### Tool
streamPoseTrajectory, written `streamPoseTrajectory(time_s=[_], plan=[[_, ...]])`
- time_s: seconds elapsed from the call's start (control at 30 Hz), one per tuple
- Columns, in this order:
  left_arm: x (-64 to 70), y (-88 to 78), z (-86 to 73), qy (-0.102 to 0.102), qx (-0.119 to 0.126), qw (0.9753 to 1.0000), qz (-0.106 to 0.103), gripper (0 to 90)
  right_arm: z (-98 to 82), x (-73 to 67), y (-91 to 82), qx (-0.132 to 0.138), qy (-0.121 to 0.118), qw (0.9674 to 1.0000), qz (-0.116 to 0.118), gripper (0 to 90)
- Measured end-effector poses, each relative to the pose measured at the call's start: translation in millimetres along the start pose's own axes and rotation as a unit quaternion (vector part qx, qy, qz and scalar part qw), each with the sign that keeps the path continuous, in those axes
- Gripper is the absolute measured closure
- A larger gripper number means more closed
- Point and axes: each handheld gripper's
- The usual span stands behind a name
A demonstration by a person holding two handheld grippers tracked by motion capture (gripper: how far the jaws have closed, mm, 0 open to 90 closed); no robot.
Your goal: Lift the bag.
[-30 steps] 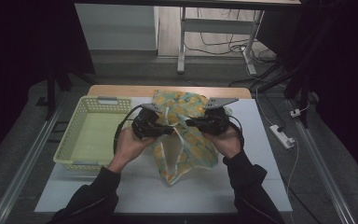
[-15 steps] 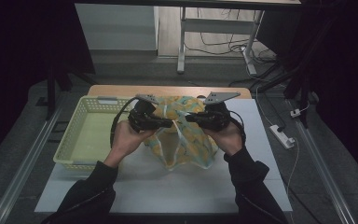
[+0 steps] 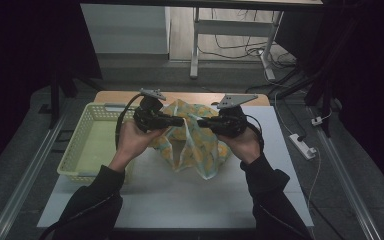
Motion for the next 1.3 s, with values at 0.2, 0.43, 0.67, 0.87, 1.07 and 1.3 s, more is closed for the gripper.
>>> streamPoseTrajectory(time_s=[0.2,0.43,0.67,0.87,1.07,1.3], plan=[[0.8,-10.4,7.8,0.006,0.012,0.9999,0.005,89.6,10.3,-2.8,0.6,0.002,-0.006,1.0,0.003,89.7],[2.6,-21.8,18.1,0.01,0.024,0.9996,0.008,89.6,21.9,-6.0,-1.7,0.007,-0.016,0.9998,0.003,89.7],[4.4,-31.9,28.3,0.012,0.039,0.9992,0.0,89.6,32.1,-7.1,-5.5,0.009,-0.023,0.9997,0.004,89.7],[3.7,-38.2,38.1,0.013,0.048,0.9987,0.002,89.6,40.7,-6.8,-9.6,0.014,-0.026,0.9996,0.001,89.7],[5.3,-43.6,49.9,0.016,0.061,0.998,0.0,89.6,50.3,-6.5,-14.2,0.023,-0.029,0.9993,-0.001,89.7],[12.1,-54.9,67.8,0.025,0.074,0.9969,0.013,89.6,62.9,-7.5,-22.1,0.032,-0.036,0.9988,-0.011,89.7]])
Point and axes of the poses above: each handheld gripper's, and its own axes: y roughly forward along the jaws, z roughly out of its top, x roughly to its right, and after that the axes turned 1 degree about z, right-handed
